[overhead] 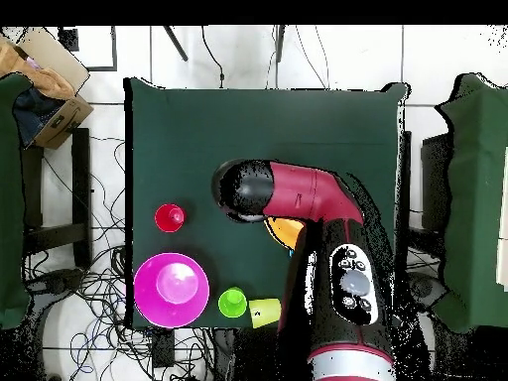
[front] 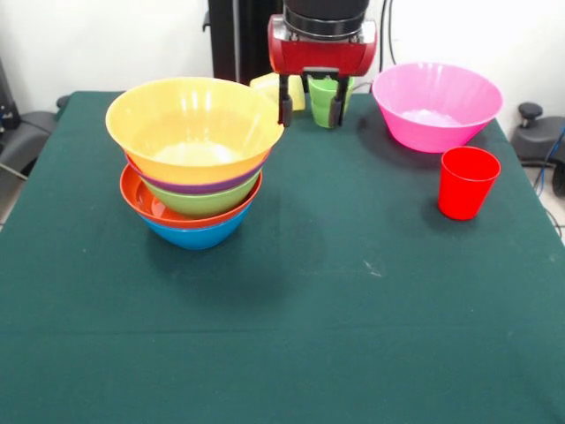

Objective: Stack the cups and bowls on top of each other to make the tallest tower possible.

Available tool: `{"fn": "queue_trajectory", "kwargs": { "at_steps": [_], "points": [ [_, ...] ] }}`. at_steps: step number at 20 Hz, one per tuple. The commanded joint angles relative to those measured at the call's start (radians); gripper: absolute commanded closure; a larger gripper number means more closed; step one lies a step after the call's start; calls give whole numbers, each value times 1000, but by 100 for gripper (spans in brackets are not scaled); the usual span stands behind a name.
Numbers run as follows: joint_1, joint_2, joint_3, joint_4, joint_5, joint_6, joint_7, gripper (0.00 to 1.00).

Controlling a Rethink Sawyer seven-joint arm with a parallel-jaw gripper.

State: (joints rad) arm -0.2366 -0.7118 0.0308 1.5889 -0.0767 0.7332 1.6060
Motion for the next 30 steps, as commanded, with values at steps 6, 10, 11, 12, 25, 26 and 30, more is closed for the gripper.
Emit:
{"fn": "queue_trajectory", "kwargs": {
  "at_steps": [6,10,11,12,25,26,30],
  "points": [
    [7,58,3,35,-38,-105,122,0],
    [3,50,6,32,-23,-86,108,0],
    [4,48,6,25,-19,-72,107,0],
    [9,48,4,14,-18,-56,107,0],
    [79,78,-41,-31,-49,-8,110,0],
    [93,90,-55,-43,-67,-1,105,0],
    [133,133,-96,-34,-91,-45,126,0]
  ]
}}
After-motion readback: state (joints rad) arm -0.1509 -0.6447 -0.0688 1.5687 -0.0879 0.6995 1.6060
